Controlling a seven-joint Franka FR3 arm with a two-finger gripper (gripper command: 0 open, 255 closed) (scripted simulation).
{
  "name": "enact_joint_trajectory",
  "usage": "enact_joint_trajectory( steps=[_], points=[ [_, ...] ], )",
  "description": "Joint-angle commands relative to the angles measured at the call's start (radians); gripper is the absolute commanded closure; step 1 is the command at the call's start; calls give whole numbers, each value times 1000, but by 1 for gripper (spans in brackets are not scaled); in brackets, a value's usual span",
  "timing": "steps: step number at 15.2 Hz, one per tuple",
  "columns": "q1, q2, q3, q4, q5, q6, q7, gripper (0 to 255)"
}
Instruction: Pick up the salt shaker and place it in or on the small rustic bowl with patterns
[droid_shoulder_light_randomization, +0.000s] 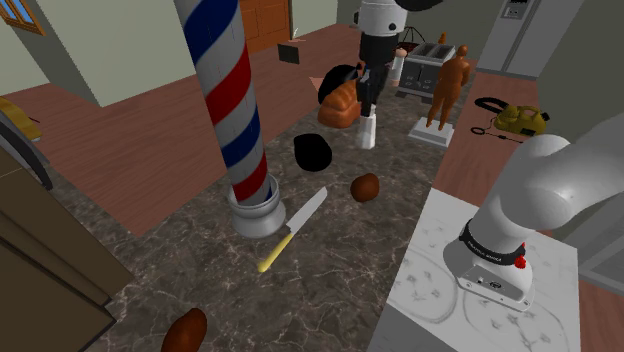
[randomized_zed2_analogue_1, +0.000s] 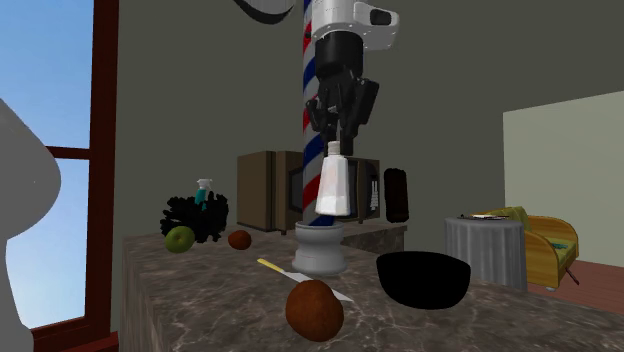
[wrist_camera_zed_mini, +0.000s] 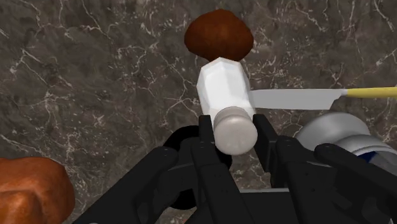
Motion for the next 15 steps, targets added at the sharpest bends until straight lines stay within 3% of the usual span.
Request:
enact_joint_trajectory(
  steps=[1, 13, 15],
  points=[
    [-8, 83, -2, 72, -9, 11, -5, 255],
    [-31, 568, -5, 617, -55, -50, -9, 255],
    [-31, 592, -5, 635, -58, -44, -9, 255]
  ],
)
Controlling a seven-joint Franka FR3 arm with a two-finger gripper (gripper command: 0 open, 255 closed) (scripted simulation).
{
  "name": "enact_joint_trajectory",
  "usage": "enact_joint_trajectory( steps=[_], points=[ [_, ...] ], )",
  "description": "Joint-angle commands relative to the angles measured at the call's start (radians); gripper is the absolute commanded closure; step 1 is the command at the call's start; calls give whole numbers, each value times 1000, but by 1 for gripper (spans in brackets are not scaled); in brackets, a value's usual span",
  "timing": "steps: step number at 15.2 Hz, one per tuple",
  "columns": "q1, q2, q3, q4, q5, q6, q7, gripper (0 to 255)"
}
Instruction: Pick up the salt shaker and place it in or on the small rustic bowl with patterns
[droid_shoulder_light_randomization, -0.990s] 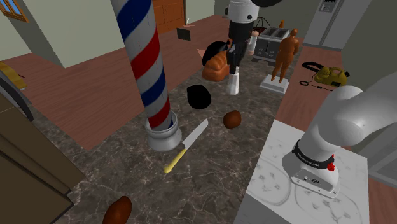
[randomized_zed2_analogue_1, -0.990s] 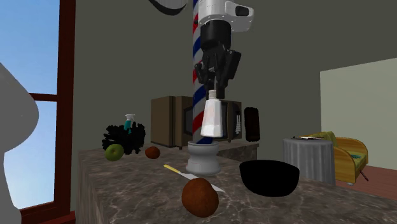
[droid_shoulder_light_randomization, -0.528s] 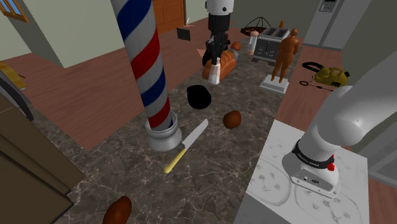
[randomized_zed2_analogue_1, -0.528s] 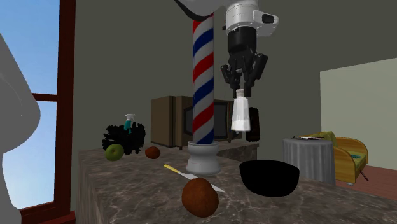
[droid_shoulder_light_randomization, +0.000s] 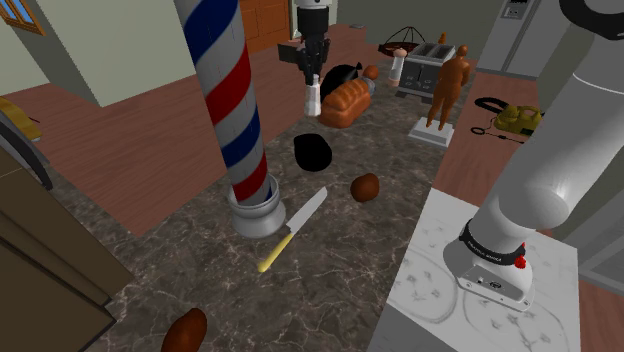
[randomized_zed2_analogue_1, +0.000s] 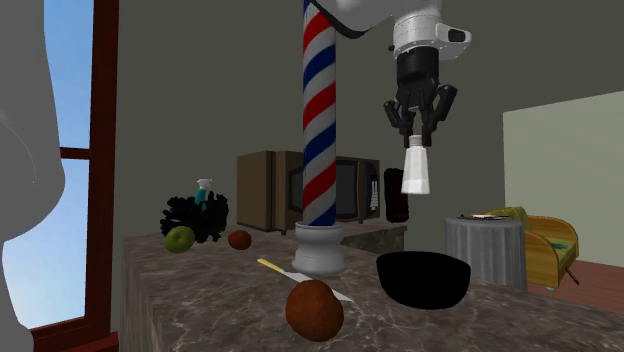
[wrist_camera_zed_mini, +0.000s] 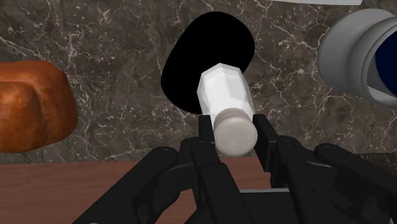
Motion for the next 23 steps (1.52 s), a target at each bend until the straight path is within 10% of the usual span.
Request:
enact_joint_trajectory(
  steps=[1, 23],
  points=[
    [-2, 18, -2, -1, -2, 19, -3, 255],
    [-1, 42, -1, -252, -4, 294, -3, 255]
  ],
)
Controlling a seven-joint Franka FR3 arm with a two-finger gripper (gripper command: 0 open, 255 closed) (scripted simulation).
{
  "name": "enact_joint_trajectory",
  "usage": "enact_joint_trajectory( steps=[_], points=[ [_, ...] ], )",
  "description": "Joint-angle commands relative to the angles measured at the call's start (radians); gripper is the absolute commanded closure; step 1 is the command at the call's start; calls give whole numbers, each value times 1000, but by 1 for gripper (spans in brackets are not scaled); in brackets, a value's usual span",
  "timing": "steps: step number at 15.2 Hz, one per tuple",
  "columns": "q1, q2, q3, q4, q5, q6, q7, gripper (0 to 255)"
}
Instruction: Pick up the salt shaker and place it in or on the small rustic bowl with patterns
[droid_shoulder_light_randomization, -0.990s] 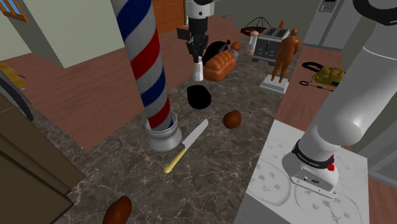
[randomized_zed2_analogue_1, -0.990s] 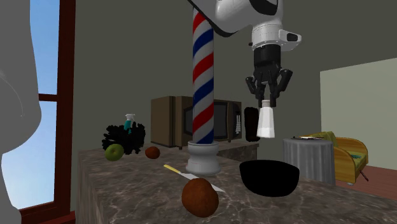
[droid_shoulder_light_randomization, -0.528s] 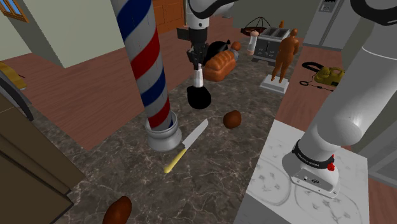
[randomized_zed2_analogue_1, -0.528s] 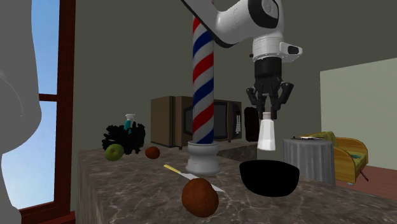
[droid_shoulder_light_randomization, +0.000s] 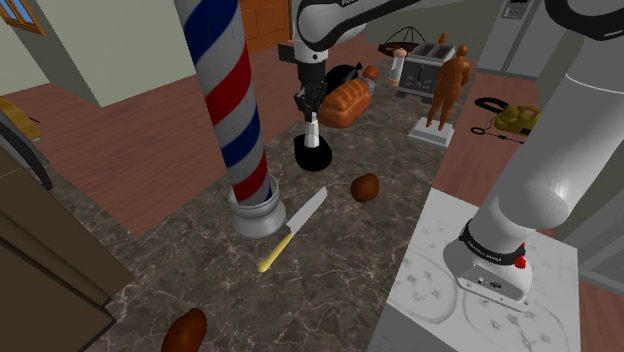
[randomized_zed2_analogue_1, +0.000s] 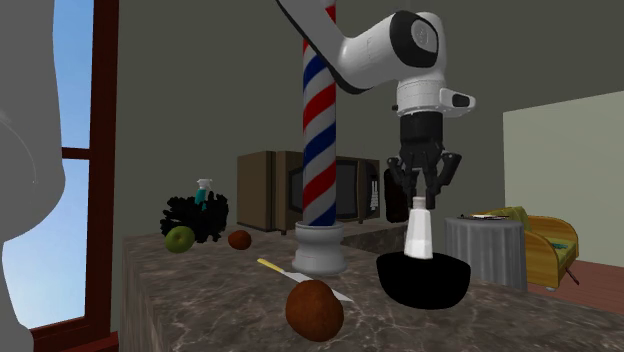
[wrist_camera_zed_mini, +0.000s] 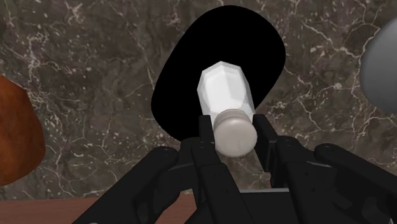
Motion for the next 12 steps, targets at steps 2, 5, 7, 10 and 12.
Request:
enact_joint_trajectory(
  steps=[2, 5, 7, 10, 12],
  points=[
    [0, 1, 0, -5, 0, 6, -1, 255],
    [0, 1, 0, -5, 0, 6, -1, 255],
    [0, 1, 0, -5, 0, 6, -1, 0],
    [0, 1, 0, -5, 0, 6, -1, 0],
    [0, 1, 0, -5, 0, 6, -1, 0]
  ],
)
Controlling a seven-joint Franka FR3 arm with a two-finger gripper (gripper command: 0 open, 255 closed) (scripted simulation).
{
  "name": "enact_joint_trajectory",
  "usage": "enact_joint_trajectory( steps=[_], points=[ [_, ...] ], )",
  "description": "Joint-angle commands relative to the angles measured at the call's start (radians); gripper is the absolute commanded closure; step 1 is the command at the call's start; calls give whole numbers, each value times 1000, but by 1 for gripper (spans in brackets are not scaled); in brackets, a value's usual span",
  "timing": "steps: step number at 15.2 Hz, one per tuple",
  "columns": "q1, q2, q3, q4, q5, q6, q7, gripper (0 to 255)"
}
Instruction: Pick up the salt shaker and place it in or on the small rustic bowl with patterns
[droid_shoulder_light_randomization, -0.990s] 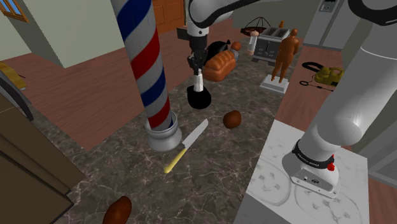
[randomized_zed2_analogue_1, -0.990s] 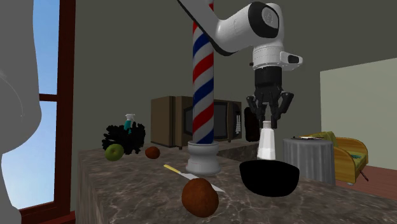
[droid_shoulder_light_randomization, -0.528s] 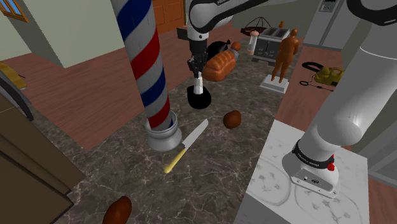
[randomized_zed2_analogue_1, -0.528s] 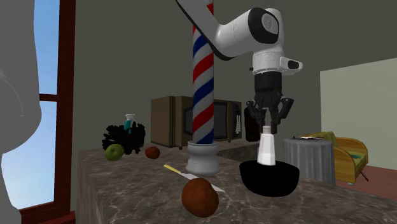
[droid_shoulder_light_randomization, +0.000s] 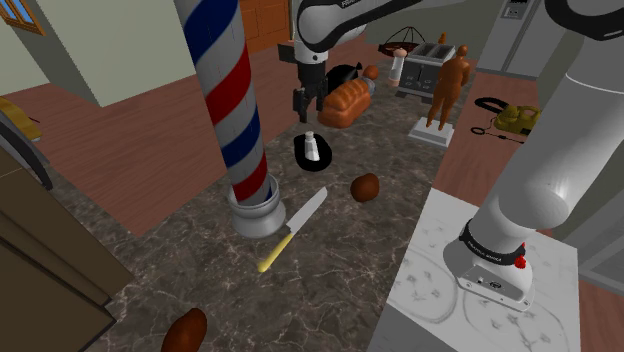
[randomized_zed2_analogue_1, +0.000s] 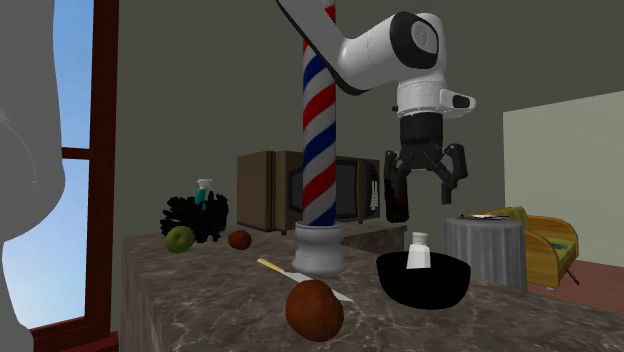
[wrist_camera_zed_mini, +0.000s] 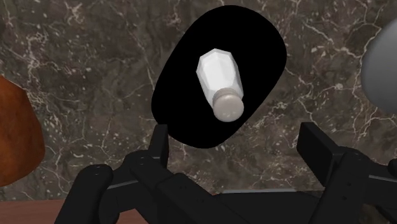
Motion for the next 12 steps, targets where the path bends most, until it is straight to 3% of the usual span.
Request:
enact_joint_trajectory(
  steps=[1, 4, 12],
  points=[
    [0, -7, 0, 25, 1, -33, -1, 0],
    [-1, -21, -1, 103, 2, -124, -1, 0],
    [-1, -21, -1, 103, 2, -124, -1, 0]
  ],
)
